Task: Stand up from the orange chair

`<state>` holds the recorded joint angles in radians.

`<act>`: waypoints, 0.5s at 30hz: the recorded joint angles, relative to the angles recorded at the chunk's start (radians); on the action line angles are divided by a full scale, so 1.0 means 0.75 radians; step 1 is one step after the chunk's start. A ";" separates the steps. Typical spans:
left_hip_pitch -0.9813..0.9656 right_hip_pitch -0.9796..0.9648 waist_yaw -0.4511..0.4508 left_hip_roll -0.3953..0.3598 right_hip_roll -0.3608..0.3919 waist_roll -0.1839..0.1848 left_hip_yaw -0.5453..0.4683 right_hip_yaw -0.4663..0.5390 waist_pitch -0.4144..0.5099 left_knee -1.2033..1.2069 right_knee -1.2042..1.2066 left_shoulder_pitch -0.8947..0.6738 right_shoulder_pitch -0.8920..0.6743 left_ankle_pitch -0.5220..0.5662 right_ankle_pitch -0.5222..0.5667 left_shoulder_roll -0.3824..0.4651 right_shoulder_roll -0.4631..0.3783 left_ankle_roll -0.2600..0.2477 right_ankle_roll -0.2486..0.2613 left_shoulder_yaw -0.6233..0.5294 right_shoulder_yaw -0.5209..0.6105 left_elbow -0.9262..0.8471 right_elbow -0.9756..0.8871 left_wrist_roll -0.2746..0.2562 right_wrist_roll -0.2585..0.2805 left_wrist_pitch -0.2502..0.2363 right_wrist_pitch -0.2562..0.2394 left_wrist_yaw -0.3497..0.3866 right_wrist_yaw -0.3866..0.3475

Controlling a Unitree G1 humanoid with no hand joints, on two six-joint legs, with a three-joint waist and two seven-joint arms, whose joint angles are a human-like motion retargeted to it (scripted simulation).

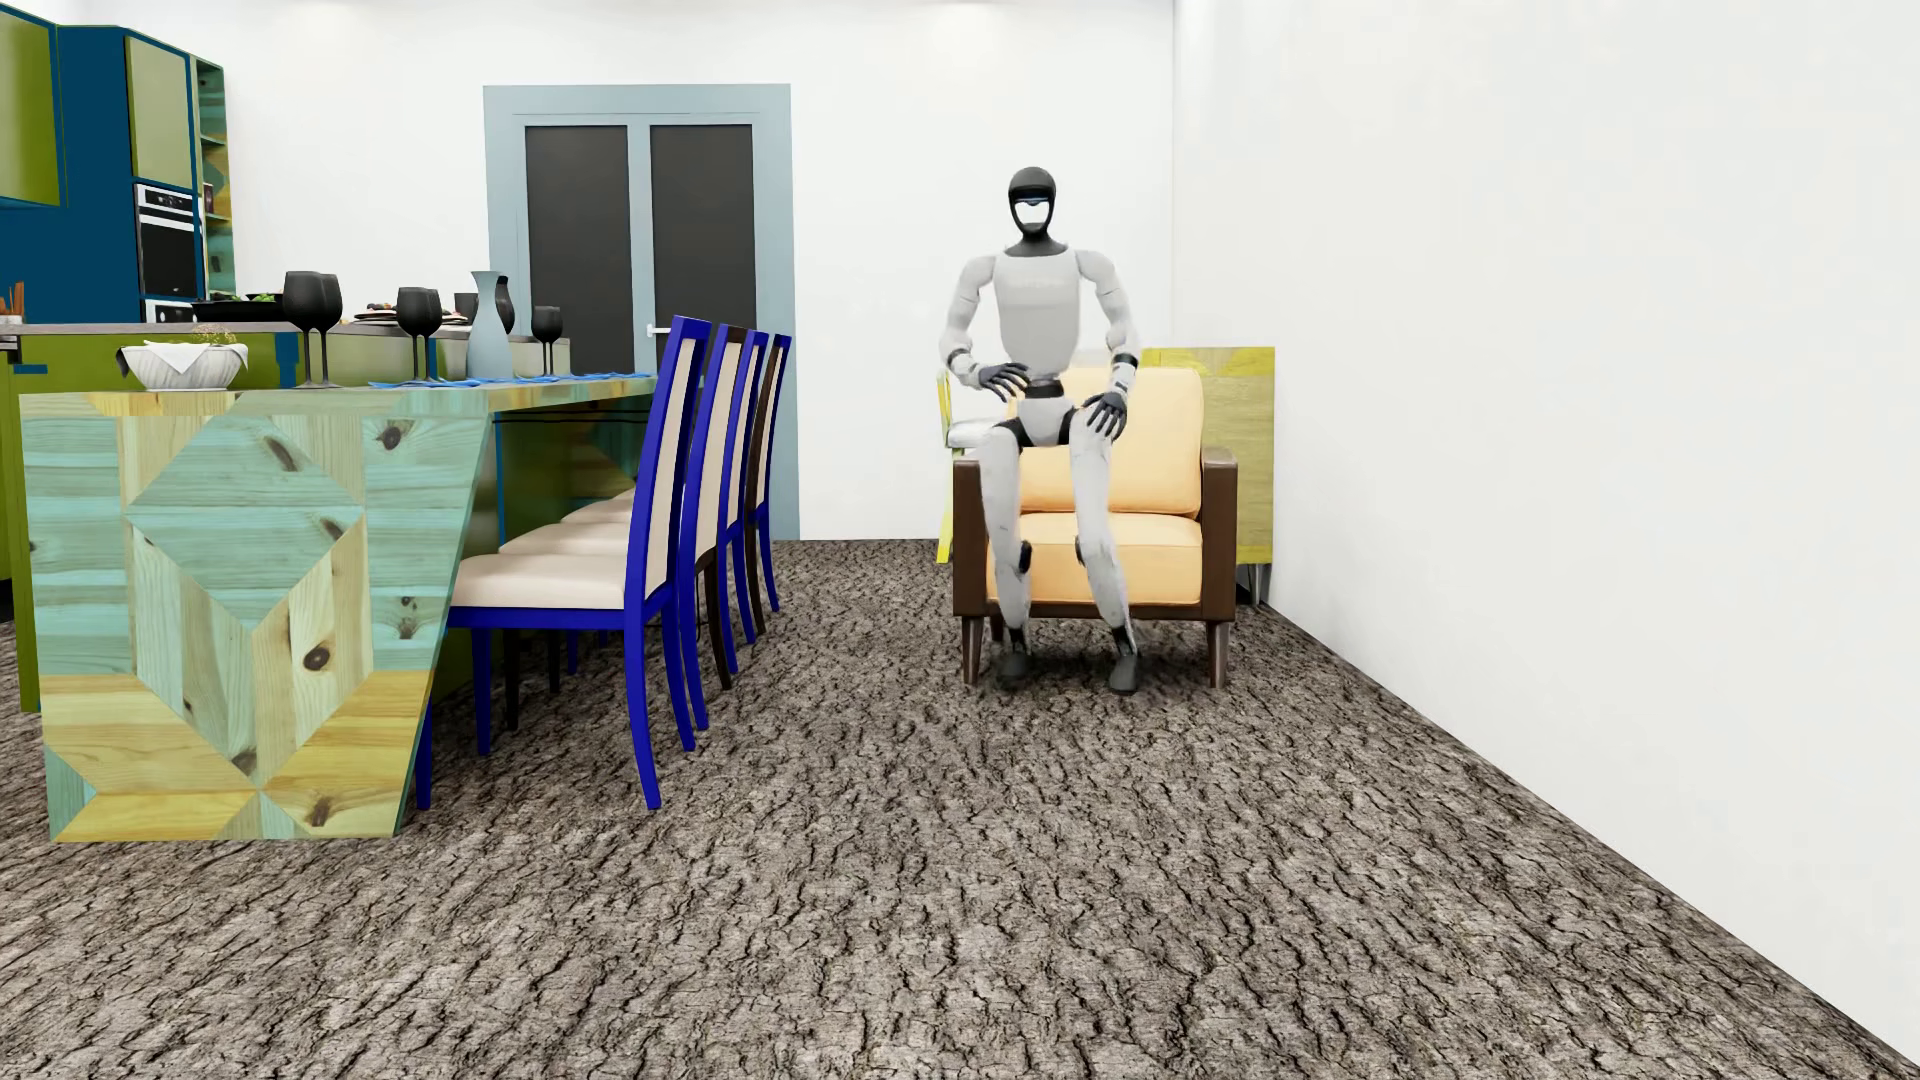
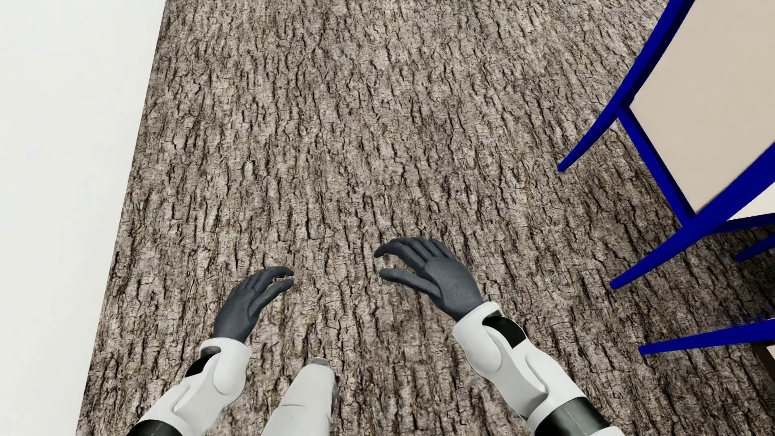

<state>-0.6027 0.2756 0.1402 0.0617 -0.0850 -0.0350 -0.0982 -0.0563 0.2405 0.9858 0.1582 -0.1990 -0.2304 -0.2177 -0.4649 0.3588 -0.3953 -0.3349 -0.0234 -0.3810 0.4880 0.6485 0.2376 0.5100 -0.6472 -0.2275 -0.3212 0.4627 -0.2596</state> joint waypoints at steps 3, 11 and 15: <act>0.002 0.302 -0.030 -0.087 0.015 0.058 0.056 -0.072 -0.015 -0.679 -0.210 0.043 -0.007 0.368 -0.049 -0.087 -0.117 -0.014 0.021 0.111 0.017 -0.009 -0.020 -0.225 0.043 0.004 0.035 -0.075 -0.024; 0.173 0.063 -0.059 -0.130 -0.078 -0.045 0.002 0.009 -0.121 -0.484 0.820 0.187 0.346 0.209 0.616 0.132 -0.101 0.193 0.142 0.035 -0.260 0.193 0.346 -0.237 0.040 0.025 0.115 -0.122 0.098; 0.701 -0.581 -0.203 -0.138 0.026 -0.015 0.089 0.145 -0.017 -0.808 1.455 0.064 0.387 0.065 0.253 0.205 0.066 0.312 0.133 0.004 -0.297 0.158 0.934 -0.183 0.146 -0.013 0.233 -0.148 -0.257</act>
<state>-0.0766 -0.1598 -0.0120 -0.0416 -0.0658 -0.0459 -0.0312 0.0523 0.2280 0.3796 1.2496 -0.1508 0.0601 -0.1692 -0.2751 0.5128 -0.3456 -0.1013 0.0763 -0.3781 0.2649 0.7670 0.9379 0.3728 -0.5374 -0.2372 -0.1463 0.3517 -0.4522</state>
